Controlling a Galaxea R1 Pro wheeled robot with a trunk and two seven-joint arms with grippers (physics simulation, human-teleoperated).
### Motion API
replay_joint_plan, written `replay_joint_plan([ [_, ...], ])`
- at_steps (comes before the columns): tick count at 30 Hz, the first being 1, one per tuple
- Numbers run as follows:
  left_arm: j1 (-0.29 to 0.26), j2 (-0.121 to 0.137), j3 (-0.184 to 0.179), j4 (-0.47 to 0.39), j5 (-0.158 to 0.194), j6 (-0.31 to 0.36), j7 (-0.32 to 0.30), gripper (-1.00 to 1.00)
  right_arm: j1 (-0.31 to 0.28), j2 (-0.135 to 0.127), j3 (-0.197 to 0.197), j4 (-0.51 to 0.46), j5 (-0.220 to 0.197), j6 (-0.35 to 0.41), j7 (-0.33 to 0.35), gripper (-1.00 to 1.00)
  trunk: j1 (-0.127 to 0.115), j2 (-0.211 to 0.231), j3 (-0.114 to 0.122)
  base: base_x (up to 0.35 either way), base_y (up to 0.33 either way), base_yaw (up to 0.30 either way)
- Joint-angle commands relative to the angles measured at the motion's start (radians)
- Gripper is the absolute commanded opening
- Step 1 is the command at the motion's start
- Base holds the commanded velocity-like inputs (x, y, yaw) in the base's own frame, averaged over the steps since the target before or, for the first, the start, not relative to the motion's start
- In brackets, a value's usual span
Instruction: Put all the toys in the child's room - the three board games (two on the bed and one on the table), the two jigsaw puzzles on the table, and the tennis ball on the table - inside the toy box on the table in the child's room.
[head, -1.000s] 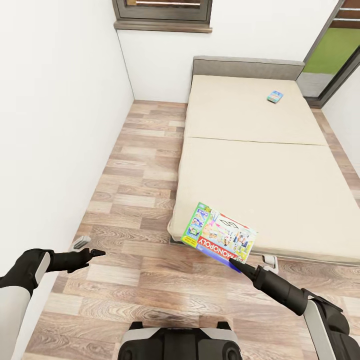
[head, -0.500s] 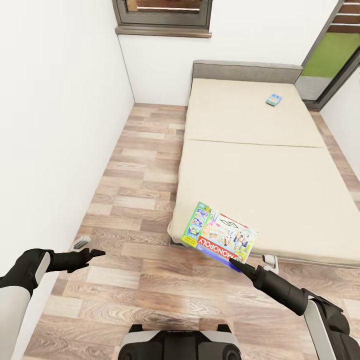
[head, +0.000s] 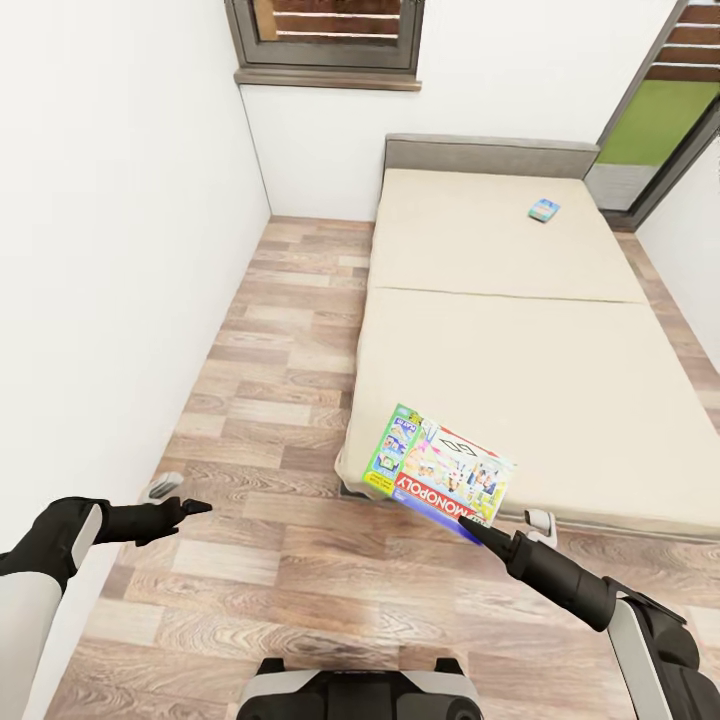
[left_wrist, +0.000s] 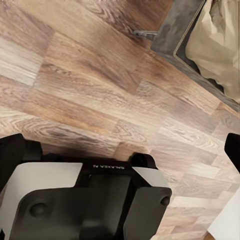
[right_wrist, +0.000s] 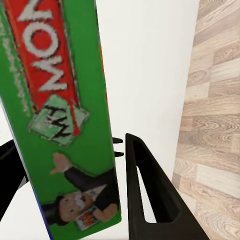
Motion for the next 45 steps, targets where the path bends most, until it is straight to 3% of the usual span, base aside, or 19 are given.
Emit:
replay_joint_plan([
  [1,-0.001,-0.001,0.004,0.0,-0.004,0.007,-0.005,1.0,0.0,0.0,0.0,0.0,-0.004,0.006,0.0,-1.0,0.001,-0.001,0.0,0.0,0.0,0.0],
  [45,-0.001,-0.011,0.001,0.0,-0.004,0.007,-0.003,1.0,0.0,0.0,0.0,-0.001,-0.004,0.006,-0.001,-1.0,0.001,-0.001,0.073,0.0,0.0,0.0],
])
